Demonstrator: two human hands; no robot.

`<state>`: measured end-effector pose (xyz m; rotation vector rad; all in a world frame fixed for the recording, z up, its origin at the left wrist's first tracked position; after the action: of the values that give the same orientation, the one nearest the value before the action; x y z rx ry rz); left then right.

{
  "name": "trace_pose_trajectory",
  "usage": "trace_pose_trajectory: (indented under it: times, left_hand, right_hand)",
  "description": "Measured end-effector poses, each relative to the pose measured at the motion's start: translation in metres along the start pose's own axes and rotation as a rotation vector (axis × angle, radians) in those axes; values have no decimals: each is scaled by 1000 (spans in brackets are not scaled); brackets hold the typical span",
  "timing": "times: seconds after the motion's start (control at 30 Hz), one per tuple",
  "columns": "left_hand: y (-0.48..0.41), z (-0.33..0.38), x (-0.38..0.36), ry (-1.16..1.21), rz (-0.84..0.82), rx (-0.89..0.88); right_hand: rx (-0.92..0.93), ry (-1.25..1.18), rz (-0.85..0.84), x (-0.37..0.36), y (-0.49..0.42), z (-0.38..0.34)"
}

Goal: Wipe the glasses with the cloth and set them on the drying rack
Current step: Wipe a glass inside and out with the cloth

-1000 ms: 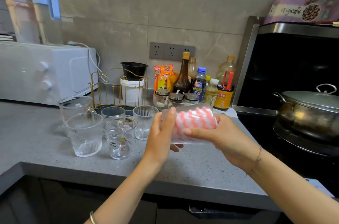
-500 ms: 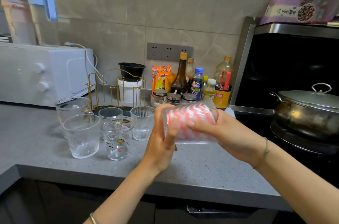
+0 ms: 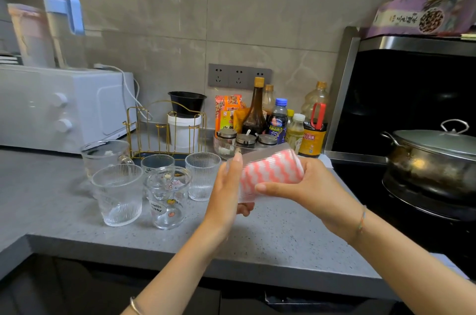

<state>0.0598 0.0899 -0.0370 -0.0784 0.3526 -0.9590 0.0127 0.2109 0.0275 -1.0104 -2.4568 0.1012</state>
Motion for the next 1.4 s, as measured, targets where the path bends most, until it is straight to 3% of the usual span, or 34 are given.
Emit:
trace_pose_trajectory:
  times: [0.17, 0.27, 0.47, 0.63, 0.7, 0.8, 0.9, 1.13, 1.27, 1.4]
  left_hand:
    - [7, 24, -4, -177, -73, -347]
    - [14, 30, -9, -243, -130, -454]
    - [9, 19, -11, -207, -162, -286]
    - [3, -5, -11, -6, -120, 144]
    - [3, -9, -9, 35, -86, 205]
    - [3, -6, -7, -8, -12, 137]
    - [5, 7, -4, -78, 15, -56]
    - [16, 24, -11, -240, -107, -353]
    - [16, 24, -12, -255, -163, -359]
    - [13, 21, -15, -207, -191, -228]
  right_hand:
    - [-55, -168, -152, -4, 2, -1]
    - [-62, -296, -214, -6, 3, -3]
    - [-83, -197, -139, -3, -1, 5]
    - [12, 10, -19, 1, -1, -1]
    - [42, 16, 15, 1, 0, -2]
    - [-1, -33, 9, 2, -1, 3]
    - [-67, -77, -58, 0, -1, 8]
    - [-62, -284, -243, -8, 4, 7]
    - [-57, -279, -253, -6, 3, 8]
    - [-77, -206, -192, -3, 2, 11]
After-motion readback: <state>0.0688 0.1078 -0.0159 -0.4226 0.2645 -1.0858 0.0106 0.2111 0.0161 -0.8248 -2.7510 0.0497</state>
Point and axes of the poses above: each hand's wrist, its own y-axis away from the middle knuckle, its own x-axis out of the back of the hand, z = x × y, the point moved 7 cm from there along -y, towards the middle knuckle, and after that the axes turned 6 degrees about y, right-handed, at the moved point
